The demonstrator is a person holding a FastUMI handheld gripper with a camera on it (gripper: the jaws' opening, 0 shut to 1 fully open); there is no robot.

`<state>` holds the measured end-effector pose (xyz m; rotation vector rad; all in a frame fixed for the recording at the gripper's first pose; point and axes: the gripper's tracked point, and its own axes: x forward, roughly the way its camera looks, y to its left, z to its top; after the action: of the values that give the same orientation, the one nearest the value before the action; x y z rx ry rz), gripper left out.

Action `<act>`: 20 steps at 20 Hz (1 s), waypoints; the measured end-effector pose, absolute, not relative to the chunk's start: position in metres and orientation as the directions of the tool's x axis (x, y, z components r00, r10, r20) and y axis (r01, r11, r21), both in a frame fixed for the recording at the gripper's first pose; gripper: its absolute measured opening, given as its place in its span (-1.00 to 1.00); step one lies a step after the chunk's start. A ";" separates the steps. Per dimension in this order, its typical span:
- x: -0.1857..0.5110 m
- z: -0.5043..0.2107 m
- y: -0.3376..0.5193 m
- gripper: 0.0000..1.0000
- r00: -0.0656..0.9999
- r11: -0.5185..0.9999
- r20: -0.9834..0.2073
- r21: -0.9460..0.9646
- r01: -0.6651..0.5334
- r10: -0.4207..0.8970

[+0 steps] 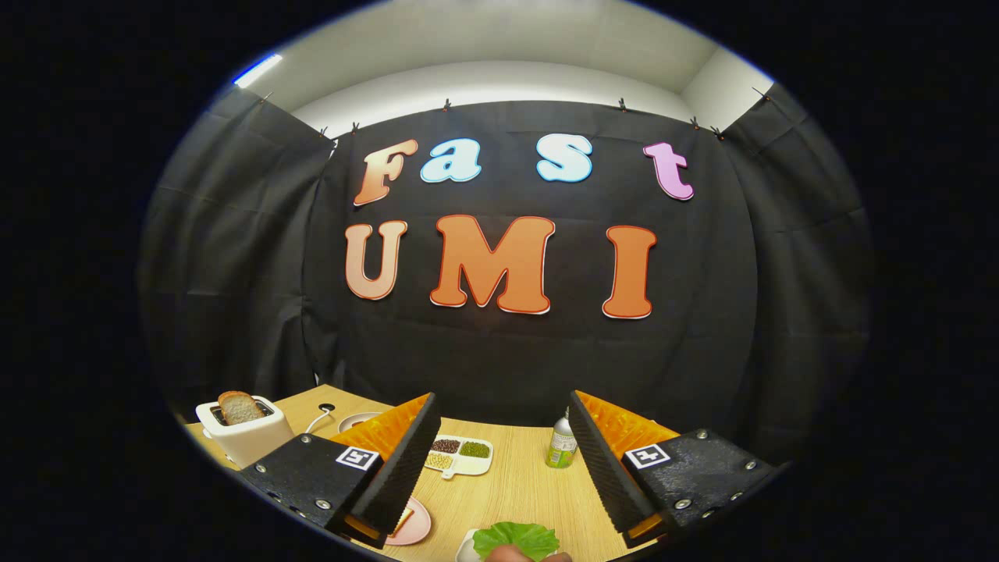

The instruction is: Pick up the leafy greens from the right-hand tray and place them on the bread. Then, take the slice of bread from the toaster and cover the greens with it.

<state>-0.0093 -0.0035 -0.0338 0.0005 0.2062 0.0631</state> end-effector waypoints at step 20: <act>-0.073 -0.231 0.000 0.99 0.523 0.984 -0.836 0.109 -0.144 0.169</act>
<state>-0.0729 0.0005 -0.2307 0.0272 1.0035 0.1868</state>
